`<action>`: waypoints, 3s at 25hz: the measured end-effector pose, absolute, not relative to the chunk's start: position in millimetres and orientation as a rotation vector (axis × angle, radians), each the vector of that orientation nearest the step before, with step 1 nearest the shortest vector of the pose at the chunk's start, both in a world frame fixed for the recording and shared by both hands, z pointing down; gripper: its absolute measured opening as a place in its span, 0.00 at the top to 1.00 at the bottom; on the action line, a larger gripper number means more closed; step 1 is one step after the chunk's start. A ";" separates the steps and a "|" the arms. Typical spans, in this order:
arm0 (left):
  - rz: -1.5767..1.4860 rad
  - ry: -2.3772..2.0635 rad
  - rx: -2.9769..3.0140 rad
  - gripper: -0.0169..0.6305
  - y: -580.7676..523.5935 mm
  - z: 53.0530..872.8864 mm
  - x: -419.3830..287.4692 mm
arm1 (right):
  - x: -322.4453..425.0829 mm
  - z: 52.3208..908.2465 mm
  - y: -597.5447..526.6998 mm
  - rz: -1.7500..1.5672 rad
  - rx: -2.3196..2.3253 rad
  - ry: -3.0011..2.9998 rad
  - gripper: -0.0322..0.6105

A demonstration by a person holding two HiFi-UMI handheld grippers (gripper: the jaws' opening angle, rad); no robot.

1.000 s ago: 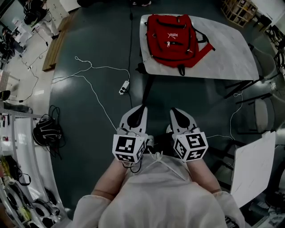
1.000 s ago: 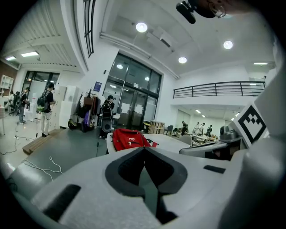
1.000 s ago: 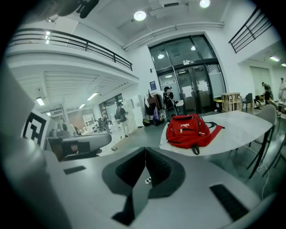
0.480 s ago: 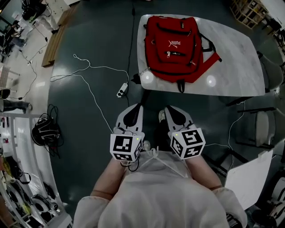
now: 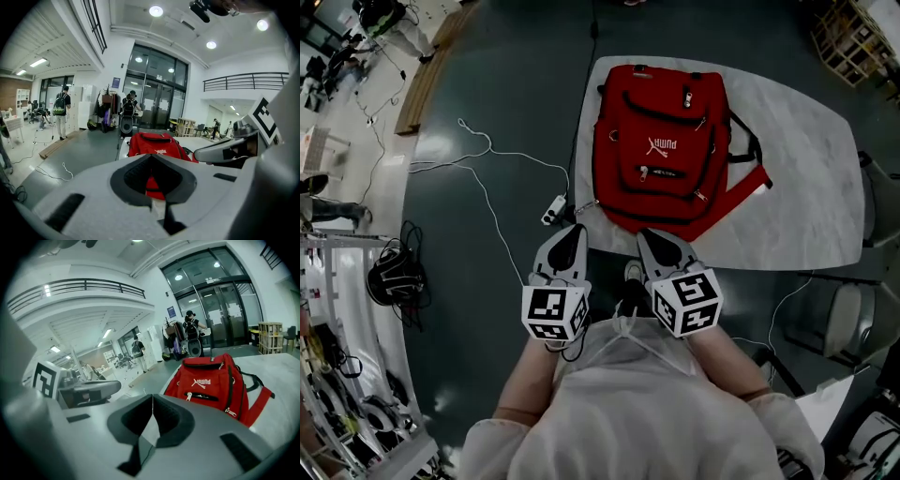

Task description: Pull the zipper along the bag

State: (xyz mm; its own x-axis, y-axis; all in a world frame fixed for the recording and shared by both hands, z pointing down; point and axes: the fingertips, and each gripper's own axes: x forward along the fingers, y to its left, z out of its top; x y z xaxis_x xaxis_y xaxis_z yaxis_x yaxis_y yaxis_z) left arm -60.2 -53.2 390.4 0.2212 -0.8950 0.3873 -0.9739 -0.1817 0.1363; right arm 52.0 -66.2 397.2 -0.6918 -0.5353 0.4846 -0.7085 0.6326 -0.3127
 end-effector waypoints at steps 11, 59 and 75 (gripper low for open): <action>0.415 -1.662 2.093 0.94 -87.4 425.8 -61.7 | 41.5 444.0 -107.2 0.776 0.902 -2.427 0.91; 1.108 -0.980 2.107 0.89 -112.9 610.6 -77.5 | -14.8 597.9 -102.9 0.813 0.730 -1.944 0.91; 1.175 -0.924 2.113 0.93 -117.8 611.8 -78.9 | -11.7 604.4 -104.3 0.868 0.642 -1.919 0.91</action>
State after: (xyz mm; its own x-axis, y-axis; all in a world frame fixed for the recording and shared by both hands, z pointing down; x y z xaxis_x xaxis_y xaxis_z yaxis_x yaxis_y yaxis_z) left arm -78.9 -117.8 611.8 0.3827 -0.3007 0.8736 -0.7782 -0.6146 0.1293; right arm -11.7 -104.3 604.4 -0.4550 -0.0853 0.8864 -0.7222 0.6177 -0.3113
